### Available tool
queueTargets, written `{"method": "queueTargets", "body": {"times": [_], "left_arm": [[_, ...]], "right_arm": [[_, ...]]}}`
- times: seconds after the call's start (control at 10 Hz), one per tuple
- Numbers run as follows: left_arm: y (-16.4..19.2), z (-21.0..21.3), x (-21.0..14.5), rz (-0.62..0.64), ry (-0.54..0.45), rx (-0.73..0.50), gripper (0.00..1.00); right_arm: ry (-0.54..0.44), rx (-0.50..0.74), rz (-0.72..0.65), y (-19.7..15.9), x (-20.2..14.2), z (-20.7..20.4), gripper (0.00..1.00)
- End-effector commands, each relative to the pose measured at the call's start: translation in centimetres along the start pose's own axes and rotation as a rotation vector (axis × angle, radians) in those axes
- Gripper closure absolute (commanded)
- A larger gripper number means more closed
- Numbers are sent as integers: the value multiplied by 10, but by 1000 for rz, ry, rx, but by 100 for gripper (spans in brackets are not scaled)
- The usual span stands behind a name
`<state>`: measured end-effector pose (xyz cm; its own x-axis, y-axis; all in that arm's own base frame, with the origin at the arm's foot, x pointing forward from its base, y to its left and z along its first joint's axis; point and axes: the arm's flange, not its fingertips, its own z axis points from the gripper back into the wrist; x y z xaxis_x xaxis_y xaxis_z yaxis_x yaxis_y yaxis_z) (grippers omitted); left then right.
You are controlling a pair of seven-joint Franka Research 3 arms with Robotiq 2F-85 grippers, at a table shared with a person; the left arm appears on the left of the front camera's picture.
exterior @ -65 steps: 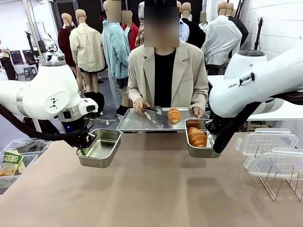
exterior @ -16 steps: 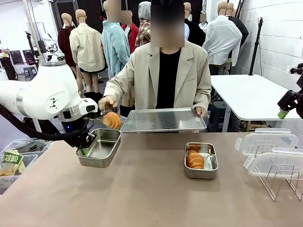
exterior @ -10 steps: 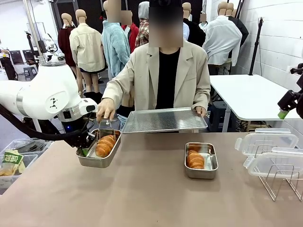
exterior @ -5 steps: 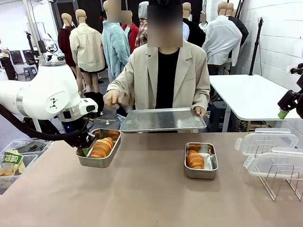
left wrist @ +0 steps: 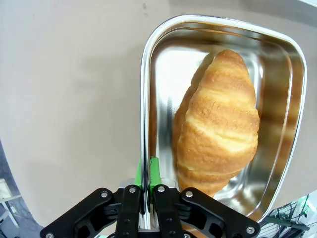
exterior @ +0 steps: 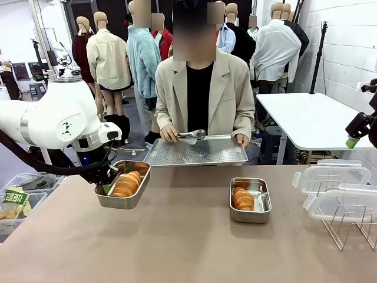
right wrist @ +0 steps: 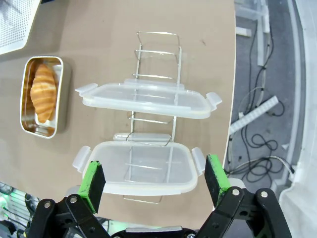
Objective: Place the bread in airtight containers.
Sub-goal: Once an object is inside an Airtight Container , place the container in the center of the table.
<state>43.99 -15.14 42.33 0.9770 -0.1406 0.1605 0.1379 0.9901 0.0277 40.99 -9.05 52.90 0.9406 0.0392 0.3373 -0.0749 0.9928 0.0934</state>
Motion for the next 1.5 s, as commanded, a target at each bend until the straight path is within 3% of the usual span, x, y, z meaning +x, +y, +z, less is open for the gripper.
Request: {"method": "queueTargets", "body": {"times": [0.0, 1.4], "left_arm": [[2, 4, 1, 0, -13, -2, 100], [0, 0, 0, 0, 0, 0, 100]], "right_arm": [[-1, -5, 9, 1, 0, 0, 0], [-1, -5, 9, 1, 0, 0, 0]]}}
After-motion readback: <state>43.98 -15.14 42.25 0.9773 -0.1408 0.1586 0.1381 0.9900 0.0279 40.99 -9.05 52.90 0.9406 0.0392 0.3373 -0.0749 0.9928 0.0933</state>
